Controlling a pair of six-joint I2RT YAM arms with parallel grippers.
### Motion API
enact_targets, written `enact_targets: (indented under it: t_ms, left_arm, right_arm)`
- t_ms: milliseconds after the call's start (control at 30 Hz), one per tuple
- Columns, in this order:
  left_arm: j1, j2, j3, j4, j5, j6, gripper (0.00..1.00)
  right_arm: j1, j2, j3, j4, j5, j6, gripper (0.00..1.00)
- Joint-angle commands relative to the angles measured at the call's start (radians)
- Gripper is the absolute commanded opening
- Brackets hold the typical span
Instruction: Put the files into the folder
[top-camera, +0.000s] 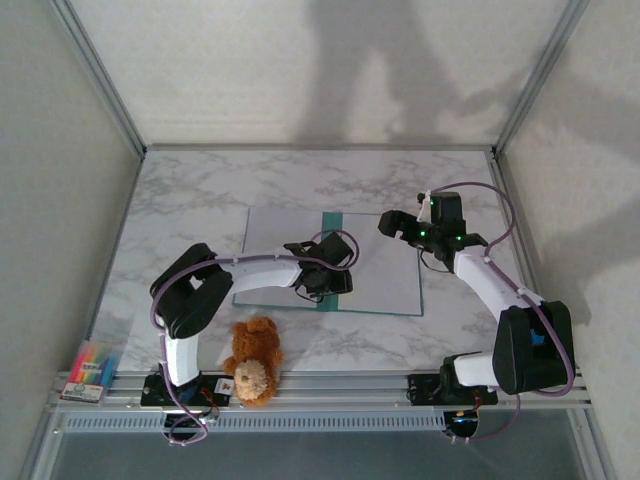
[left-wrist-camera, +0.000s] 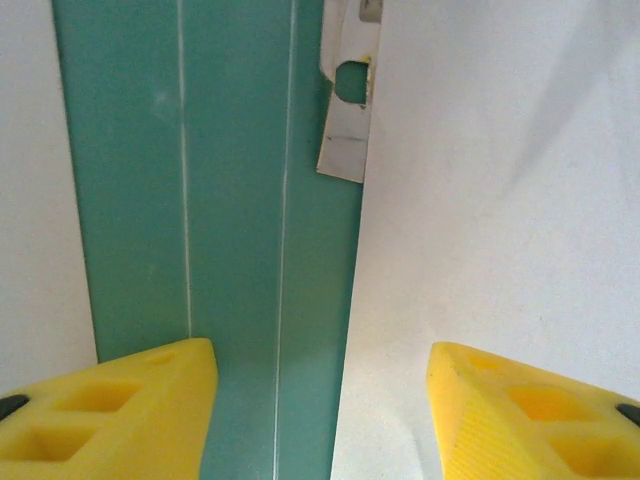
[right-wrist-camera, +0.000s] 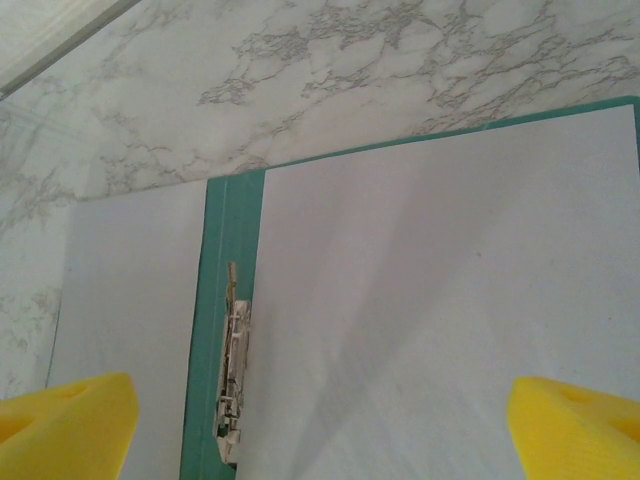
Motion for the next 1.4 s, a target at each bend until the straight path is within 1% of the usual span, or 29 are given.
enact_targets:
  t_ms: [0, 200, 300, 433, 533, 567, 633, 733, 800, 867, 967, 1067, 1200, 1367]
  left_arm:
    - [-0.016, -0.019, -0.001, 0.016, 0.020, -0.053, 0.59]
    - [-0.024, -0.008, 0.059, 0.001, 0.024, -0.049, 0.60]
    - [-0.020, -0.020, 0.105, -0.051, -0.025, -0.011, 0.61]
    - [0.028, -0.049, 0.146, -0.081, -0.103, 0.087, 0.60]
    - [0.073, -0.079, 0.161, -0.038, -0.154, 0.213, 0.61]
    - [0.094, -0.082, 0.163, -0.022, -0.151, 0.240, 0.61]
    - [0.143, -0.082, 0.167, 0.034, -0.092, 0.318, 0.63]
    - [0.218, -0.052, 0.187, 0.095, -0.011, 0.399, 0.75]
    - [0.258, -0.021, 0.210, 0.113, 0.046, 0.435, 0.78]
    - [0.284, 0.007, 0.229, 0.148, 0.121, 0.463, 0.79]
    - [0.301, 0.061, 0.270, 0.176, 0.164, 0.516, 0.82]
    - [0.319, 0.136, 0.335, 0.171, 0.233, 0.530, 0.82]
    - [0.323, 0.211, 0.399, 0.181, 0.277, 0.548, 0.82]
    - [0.323, 0.275, 0.434, 0.196, 0.297, 0.561, 0.79]
  right_arm:
    - [-0.005, -0.008, -0.010, 0.003, 0.005, 0.003, 0.95]
    - [-0.004, -0.012, -0.013, 0.004, 0.007, 0.005, 0.95]
    - [-0.005, -0.013, -0.015, 0.007, 0.006, 0.007, 0.95]
    - [-0.005, -0.015, -0.025, 0.026, -0.001, 0.013, 0.95]
    - [-0.006, -0.019, -0.037, 0.042, 0.000, 0.017, 0.95]
    - [-0.005, -0.021, -0.039, 0.049, 0.000, 0.019, 0.95]
    - [-0.006, -0.025, -0.046, 0.060, -0.002, 0.022, 0.95]
    - [-0.006, -0.032, -0.062, 0.080, -0.004, 0.018, 0.95]
    - [-0.005, -0.036, -0.072, 0.094, -0.006, 0.014, 0.95]
    - [-0.004, -0.040, -0.082, 0.107, -0.005, 0.009, 0.95]
    - [-0.004, -0.044, -0.094, 0.130, -0.013, 0.012, 0.95]
    - [-0.004, -0.031, -0.097, 0.139, -0.027, 0.018, 0.95]
    - [-0.004, -0.015, -0.091, 0.135, -0.036, 0.022, 0.95]
    - [-0.004, -0.002, -0.086, 0.136, -0.037, 0.029, 0.95]
